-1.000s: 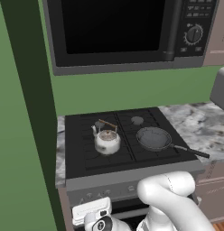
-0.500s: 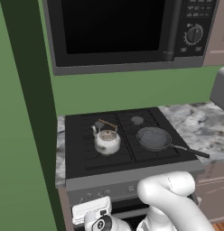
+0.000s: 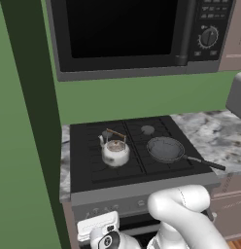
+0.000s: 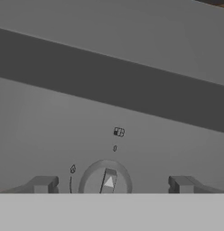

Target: Pick the kettle from the counter and place it on a stove burner. Then turn the burner on.

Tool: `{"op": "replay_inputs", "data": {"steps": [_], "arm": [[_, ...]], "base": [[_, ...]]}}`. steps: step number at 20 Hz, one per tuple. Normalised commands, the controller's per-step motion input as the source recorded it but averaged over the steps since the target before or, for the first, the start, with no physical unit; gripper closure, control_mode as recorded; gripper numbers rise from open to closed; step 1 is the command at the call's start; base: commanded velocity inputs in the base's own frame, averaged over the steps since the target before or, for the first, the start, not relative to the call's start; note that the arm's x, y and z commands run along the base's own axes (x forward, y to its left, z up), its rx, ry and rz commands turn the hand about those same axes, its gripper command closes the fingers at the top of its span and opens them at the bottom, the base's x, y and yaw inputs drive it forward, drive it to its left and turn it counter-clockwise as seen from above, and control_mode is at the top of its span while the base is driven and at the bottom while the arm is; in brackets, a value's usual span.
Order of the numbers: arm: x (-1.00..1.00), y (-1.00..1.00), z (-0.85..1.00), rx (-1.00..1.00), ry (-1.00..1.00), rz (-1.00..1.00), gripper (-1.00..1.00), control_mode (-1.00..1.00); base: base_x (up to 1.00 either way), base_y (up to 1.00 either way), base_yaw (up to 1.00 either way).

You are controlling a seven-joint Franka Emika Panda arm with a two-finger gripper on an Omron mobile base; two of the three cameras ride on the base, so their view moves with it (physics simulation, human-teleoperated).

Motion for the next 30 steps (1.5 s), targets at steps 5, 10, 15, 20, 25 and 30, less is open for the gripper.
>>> {"op": "replay_inputs", "data": {"steps": [5,10,15,20,25,30], "arm": [[0.1,0.0,0.0,0.0,0.0,0.0,-1.0,-1.0],[0.0,0.0,0.0,0.0,0.0,0.0,-1.0,-1.0],[0.0,0.0,0.0,0.0,0.0,0.0,1.0,-1.0],[0.0,0.0,0.0,0.0,0.0,0.0,1.0,-1.0],[0.0,0.0,0.0,0.0,0.0,0.0,1.0,-1.0],[0.0,0.0,0.0,0.0,0.0,0.05,1.0,-1.0]], "base": [[0.0,0.0,0.0],[0.0,0.0,0.0],[0.0,0.0,0.0],[0.0,0.0,0.0],[0.0,0.0,0.0],[0.0,0.0,0.0]]}}
